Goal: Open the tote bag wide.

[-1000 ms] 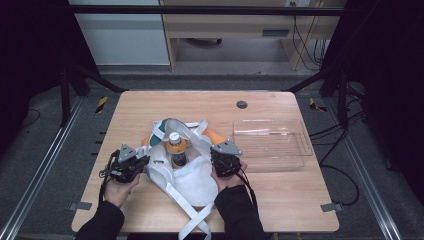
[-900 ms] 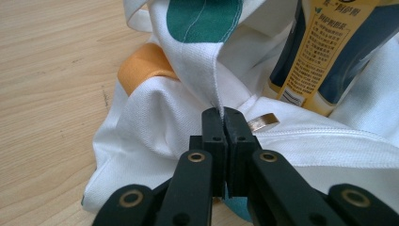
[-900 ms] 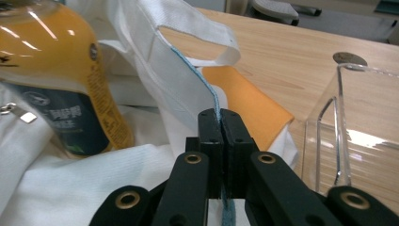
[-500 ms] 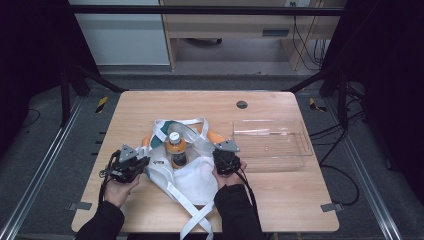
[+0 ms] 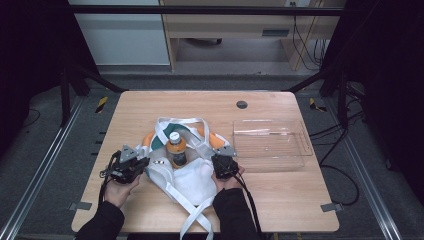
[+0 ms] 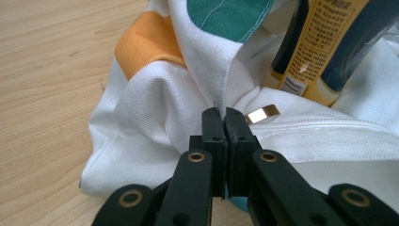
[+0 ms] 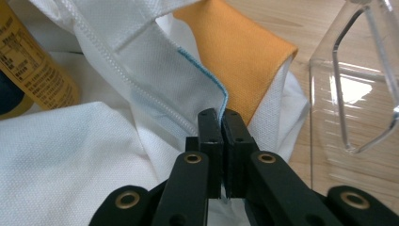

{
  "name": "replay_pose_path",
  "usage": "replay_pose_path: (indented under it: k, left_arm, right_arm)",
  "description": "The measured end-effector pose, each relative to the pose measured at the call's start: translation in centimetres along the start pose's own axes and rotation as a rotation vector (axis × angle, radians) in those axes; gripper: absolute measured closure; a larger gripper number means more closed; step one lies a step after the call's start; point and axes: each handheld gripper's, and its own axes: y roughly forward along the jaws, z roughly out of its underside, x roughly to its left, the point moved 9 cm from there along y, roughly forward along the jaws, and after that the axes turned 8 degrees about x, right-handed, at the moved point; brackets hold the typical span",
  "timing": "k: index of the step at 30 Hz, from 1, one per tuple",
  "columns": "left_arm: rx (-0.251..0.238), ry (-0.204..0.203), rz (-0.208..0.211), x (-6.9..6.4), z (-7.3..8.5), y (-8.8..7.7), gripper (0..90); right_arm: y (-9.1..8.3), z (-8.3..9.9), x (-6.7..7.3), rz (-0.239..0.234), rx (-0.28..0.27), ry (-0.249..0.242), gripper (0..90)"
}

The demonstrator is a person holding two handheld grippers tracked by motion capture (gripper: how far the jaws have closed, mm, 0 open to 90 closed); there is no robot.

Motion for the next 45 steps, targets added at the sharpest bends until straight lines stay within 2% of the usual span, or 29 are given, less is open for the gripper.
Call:
replay_pose_path:
  k: [6, 11, 14, 17, 21, 23, 24, 25, 31, 34, 38, 42, 45]
  left_arm:
    - [-0.014, -0.001, -0.006, 0.0, 0.0, 0.0, 87.5]
    - [-0.034, 0.016, -0.001, -0.3, -0.2, -0.1, 74.0]
    - [-0.057, 0.038, -0.027, -0.2, -0.3, -0.6, 68.1]
    - [-0.071, 0.033, -0.025, -0.1, -0.3, -1.1, 65.0]
    - [-0.132, 0.024, -0.023, 0.4, -0.6, -2.7, 57.8]
    - [-0.163, 0.002, -0.008, 0.4, -0.8, -3.3, 56.4]
    - [-0.163, 0.002, -0.008, 0.4, -0.8, -3.3, 55.8]
    - [-0.193, -0.007, 0.013, 0.4, -1.1, -3.8, 55.6]
    - [-0.218, -0.01, 0.03, -0.4, -1.8, -4.5, 53.1]
    - [-0.227, -0.006, 0.063, -1.0, -2.2, -4.9, 51.5]
    - [-0.235, 0.003, 0.078, -1.7, -2.7, -5.4, 47.5]
    - [-0.248, 0.008, 0.096, -2.2, -3.1, -5.6, 43.9]
    - [-0.259, 0.019, 0.104, -2.6, -3.4, -5.8, 42.2]
  right_arm:
    - [0.0, 0.2, 0.1, -0.005, -0.003, -0.008, 88.0]
    - [-0.6, -0.1, -0.1, -0.013, -0.044, -0.022, 81.9]
    - [-1.4, -0.3, -0.1, -0.038, -0.071, -0.02, 77.4]
    - [-2.1, -0.5, 0.0, -0.056, -0.094, -0.027, 74.5]
    - [-4.0, -1.3, 0.1, -0.101, -0.154, -0.06, 65.1]
    - [-4.8, -1.6, 0.1, -0.119, -0.174, -0.07, 61.2]
    - [-4.8, -1.6, 0.1, -0.119, -0.174, -0.07, 61.2]
    - [-5.8, -1.9, 0.0, -0.138, -0.189, -0.082, 56.1]
    - [-8.0, -2.4, -0.4, -0.174, -0.222, -0.1, 45.0]
    - [-9.0, -2.1, -0.8, -0.188, -0.217, -0.118, 42.9]
    - [-10.2, -1.5, -1.6, -0.203, -0.233, -0.142, 36.3]
    - [-10.7, -0.5, -2.6, -0.232, -0.235, -0.126, 30.1]
    - [-10.7, 0.4, -3.2, -0.237, -0.224, -0.136, 27.4]
